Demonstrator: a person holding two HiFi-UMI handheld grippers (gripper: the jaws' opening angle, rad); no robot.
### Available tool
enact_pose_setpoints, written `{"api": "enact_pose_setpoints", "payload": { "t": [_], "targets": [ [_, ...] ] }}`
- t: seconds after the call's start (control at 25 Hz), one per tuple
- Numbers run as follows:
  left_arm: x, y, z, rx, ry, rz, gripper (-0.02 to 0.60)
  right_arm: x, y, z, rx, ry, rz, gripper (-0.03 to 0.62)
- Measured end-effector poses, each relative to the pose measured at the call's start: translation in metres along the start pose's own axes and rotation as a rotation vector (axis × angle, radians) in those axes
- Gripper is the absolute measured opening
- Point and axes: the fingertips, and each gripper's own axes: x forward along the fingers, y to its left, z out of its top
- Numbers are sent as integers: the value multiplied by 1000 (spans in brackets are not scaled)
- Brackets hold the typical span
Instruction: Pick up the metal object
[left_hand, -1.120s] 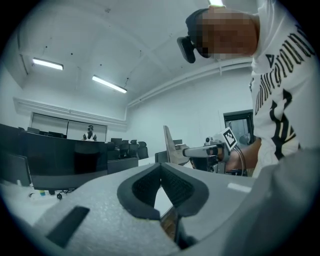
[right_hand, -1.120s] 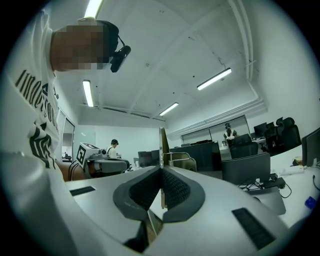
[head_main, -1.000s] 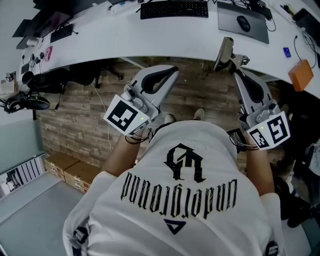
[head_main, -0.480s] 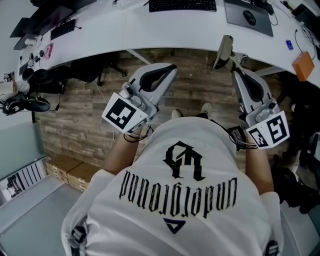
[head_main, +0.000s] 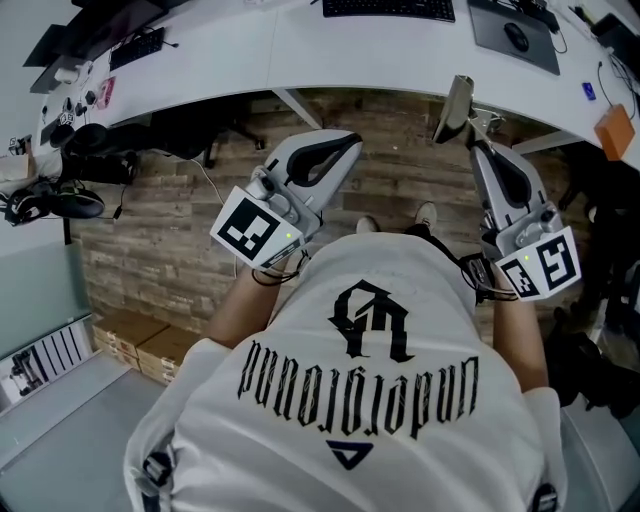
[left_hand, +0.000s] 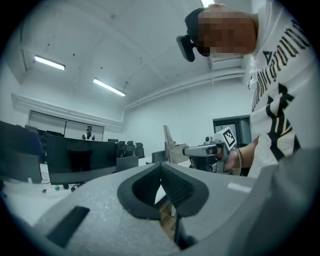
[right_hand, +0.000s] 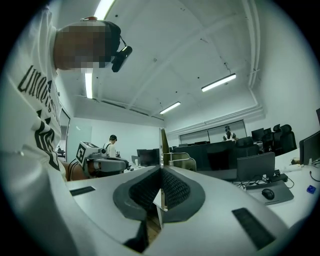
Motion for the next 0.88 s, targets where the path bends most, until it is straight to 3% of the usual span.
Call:
{"api": "enact_pose_setpoints", "payload": {
  "t": [0.44, 0.88],
  "targets": [
    [-40, 4, -12, -8, -4, -10, 15, 17, 43, -11, -18, 0, -1, 15],
    [-39, 4, -9, -11, -19, -26, 15, 14, 44, -16, -15, 5, -33, 15]
  ]
}}
